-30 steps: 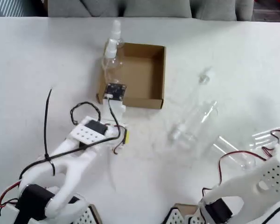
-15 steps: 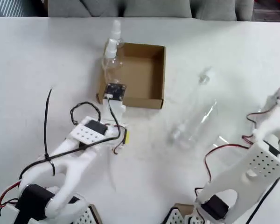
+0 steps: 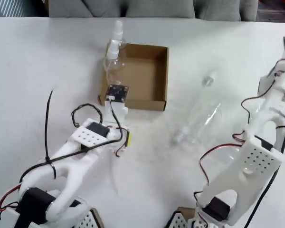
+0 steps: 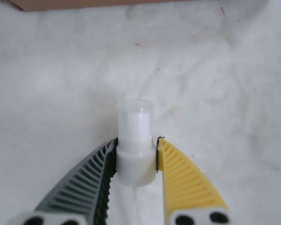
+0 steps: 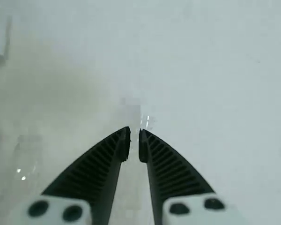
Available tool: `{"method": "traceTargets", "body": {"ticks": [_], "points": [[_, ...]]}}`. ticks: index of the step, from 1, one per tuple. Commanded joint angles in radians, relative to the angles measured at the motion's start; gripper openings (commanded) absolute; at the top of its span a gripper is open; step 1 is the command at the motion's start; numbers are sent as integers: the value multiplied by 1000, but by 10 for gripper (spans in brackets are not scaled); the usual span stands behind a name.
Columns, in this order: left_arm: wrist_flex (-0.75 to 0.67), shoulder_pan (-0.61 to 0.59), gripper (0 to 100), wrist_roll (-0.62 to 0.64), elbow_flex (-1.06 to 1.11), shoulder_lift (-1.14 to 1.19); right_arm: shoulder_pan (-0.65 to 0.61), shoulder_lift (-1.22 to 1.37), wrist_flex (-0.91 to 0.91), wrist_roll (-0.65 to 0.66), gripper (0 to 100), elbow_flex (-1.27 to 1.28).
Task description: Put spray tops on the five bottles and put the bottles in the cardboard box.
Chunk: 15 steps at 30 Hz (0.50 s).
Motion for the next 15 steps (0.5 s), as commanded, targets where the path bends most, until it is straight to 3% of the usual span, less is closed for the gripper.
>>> {"method": "traceTargets", "body": {"ticks": [1, 6, 15], "points": [[-18, -5, 23, -11, -5, -48, 2, -28, 117, -52, 19, -127], [-17, -5, 23, -11, -5, -50, 24, -114, 116, -63, 87, 9], [-15, -5, 23, -11, -5, -50, 19, -328, 99, -66, 94, 322]]}}
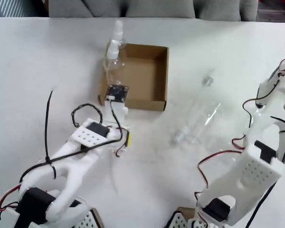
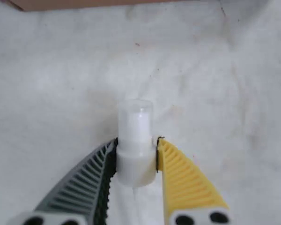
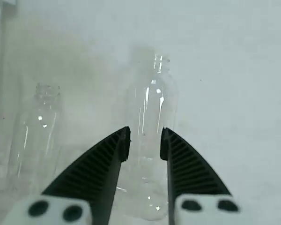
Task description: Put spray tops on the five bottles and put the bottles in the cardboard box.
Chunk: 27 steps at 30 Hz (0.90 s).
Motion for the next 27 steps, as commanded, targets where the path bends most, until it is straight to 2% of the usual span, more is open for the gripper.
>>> {"method": "traceTargets", "body": {"ticks": [1, 8, 19, 27], "points": [[-15, -5, 23, -11, -5, -50, 7, -119, 1, -14, 103, 64], [-15, -5, 23, -11, -5, -50, 10, -131, -102, -9, 195, 193], [-14, -5, 23, -11, -5, -50, 18, -130, -351, -9, 235, 410], [-15, -5, 23, -11, -5, -50, 13, -31, -384, -9, 243, 376]]}}
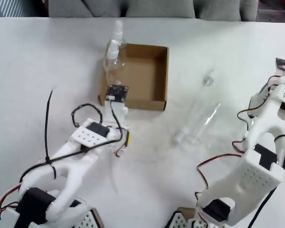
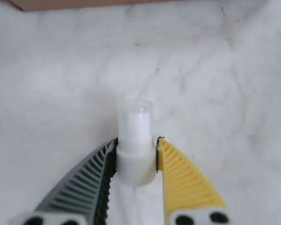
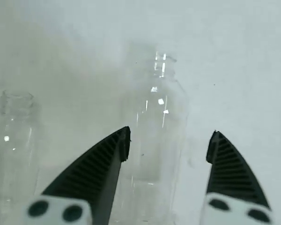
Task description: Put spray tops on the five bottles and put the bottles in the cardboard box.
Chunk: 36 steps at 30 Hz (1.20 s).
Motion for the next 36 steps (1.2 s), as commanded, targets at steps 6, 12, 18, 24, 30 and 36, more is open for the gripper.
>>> {"method": "traceTargets", "body": {"ticks": [6, 12, 18, 24, 30, 36], "points": [[-17, -5, 23, -11, -5, -50, 2, 150, 38, -9, 241, -164], [-17, -5, 23, -11, -5, -50, 8, 263, 82, -11, 241, -282], [-17, -5, 23, -11, -5, -50, 2, 364, 88, -17, 241, -364], [-18, -5, 23, -11, -5, -50, 1, 420, 150, -9, 121, -477], [-18, -5, 23, -11, -5, -50, 1, 417, 272, -9, 37, -649], [-18, -5, 23, -11, -5, -50, -15, 394, 403, -9, 16, -879]]}}
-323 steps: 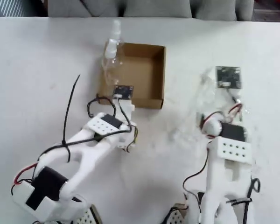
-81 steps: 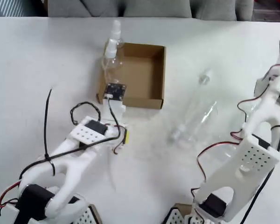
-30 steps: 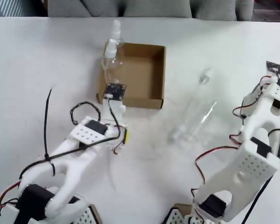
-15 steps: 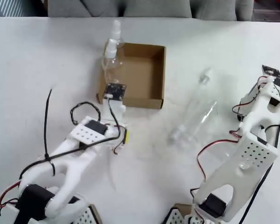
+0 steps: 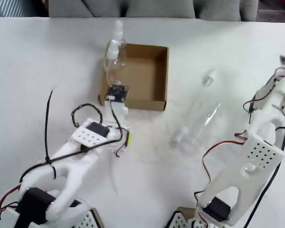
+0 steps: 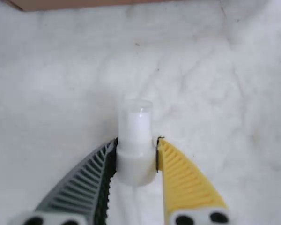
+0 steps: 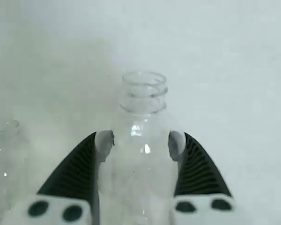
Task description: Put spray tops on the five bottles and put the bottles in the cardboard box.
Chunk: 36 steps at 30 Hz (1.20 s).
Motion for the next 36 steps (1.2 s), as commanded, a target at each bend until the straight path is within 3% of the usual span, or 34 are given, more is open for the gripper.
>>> {"method": "traceTargets", "body": {"ticks": [1, 17, 29, 36], "points": [[-18, -5, 23, -11, -5, -50, -15, -70, 41, 2, 16, -103], [-20, -5, 23, -11, -5, -50, -61, -892, 7, 2, 16, 632], [-15, -10, 23, -11, -5, -51, -174, -1432, -329, 2, 16, 1438], [-15, -13, 23, -11, -5, -51, -269, -1733, -427, -6, 16, 1582]]}}
